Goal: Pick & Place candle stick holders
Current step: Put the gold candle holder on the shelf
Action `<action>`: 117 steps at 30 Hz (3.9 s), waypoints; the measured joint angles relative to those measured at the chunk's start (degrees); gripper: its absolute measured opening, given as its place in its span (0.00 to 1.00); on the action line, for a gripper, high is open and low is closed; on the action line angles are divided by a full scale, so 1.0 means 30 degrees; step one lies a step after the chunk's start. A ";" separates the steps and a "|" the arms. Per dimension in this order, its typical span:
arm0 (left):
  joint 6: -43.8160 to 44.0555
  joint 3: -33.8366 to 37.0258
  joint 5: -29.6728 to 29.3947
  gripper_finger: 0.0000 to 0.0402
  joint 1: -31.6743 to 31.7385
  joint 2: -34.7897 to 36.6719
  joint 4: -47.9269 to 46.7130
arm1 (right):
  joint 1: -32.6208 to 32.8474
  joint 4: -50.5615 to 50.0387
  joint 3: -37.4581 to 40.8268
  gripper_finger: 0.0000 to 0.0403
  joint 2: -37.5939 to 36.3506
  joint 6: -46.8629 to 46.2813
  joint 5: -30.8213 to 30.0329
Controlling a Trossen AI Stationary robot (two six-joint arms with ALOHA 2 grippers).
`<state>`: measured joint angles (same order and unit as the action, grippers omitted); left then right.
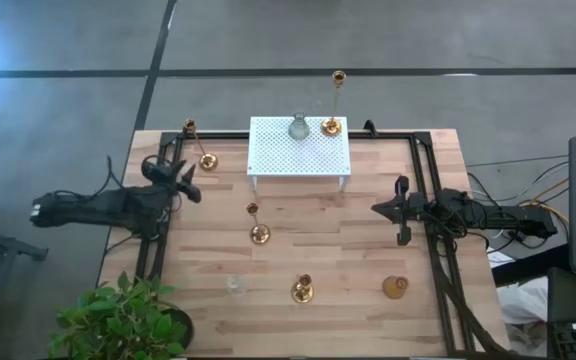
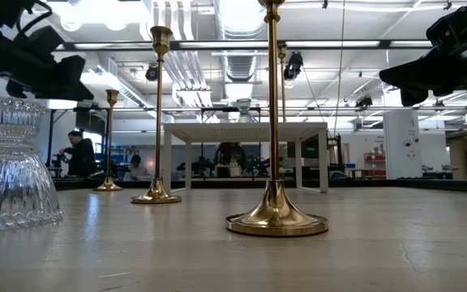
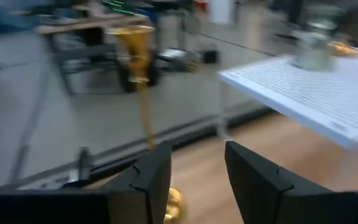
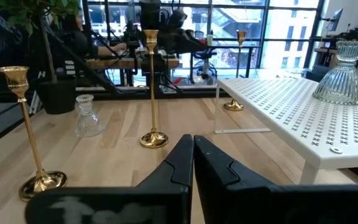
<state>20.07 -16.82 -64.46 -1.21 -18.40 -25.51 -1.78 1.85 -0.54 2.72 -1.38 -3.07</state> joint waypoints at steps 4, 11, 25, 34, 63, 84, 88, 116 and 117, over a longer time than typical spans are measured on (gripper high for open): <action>0.1038 0.0604 -0.0941 0.40 0.0034 -0.0815 0.1742 | 0.0000 0.0000 0.0000 0.02 0.0000 -0.0016 0.0001; 0.1088 0.1689 -0.0995 0.40 0.0784 -0.1955 0.2202 | 0.0000 0.0000 0.0000 0.02 0.0000 0.0013 0.0007; -0.4233 0.4474 0.4223 0.39 0.7549 -0.2209 1.0742 | -0.0001 0.0000 0.0000 0.02 0.0000 -0.0013 0.0007; -0.5620 0.4774 0.9934 0.39 1.2264 -0.2646 1.1822 | 0.0003 0.0000 0.0000 0.02 0.0000 0.0013 0.0004; -0.7197 0.3278 1.4548 0.39 1.6431 -0.9529 1.7868 | -0.0001 0.0000 -0.0007 0.02 0.0005 -0.0016 0.0002; -0.6142 0.2748 1.4830 0.05 1.6546 -1.0843 1.8369 | -0.0001 0.0000 -0.0007 0.02 0.0000 0.0006 0.0000; -0.5988 0.2525 1.5275 0.05 1.6546 -1.0523 1.8151 | 0.0000 0.0000 -0.0007 0.02 0.0001 -0.0016 0.0000; -0.8406 -0.6519 1.9411 0.05 1.6582 -0.9942 1.0013 | 0.0006 0.0000 -0.0007 0.02 0.0007 0.0020 0.0003; -0.8230 -0.6519 1.9639 0.05 1.6589 -0.9947 0.9904 | 0.0006 0.0000 -0.0007 0.02 0.0007 0.0001 0.0006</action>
<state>-4.62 -36.38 -5.55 48.56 -48.24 4.21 -1.76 1.85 -0.56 2.74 -1.38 -3.05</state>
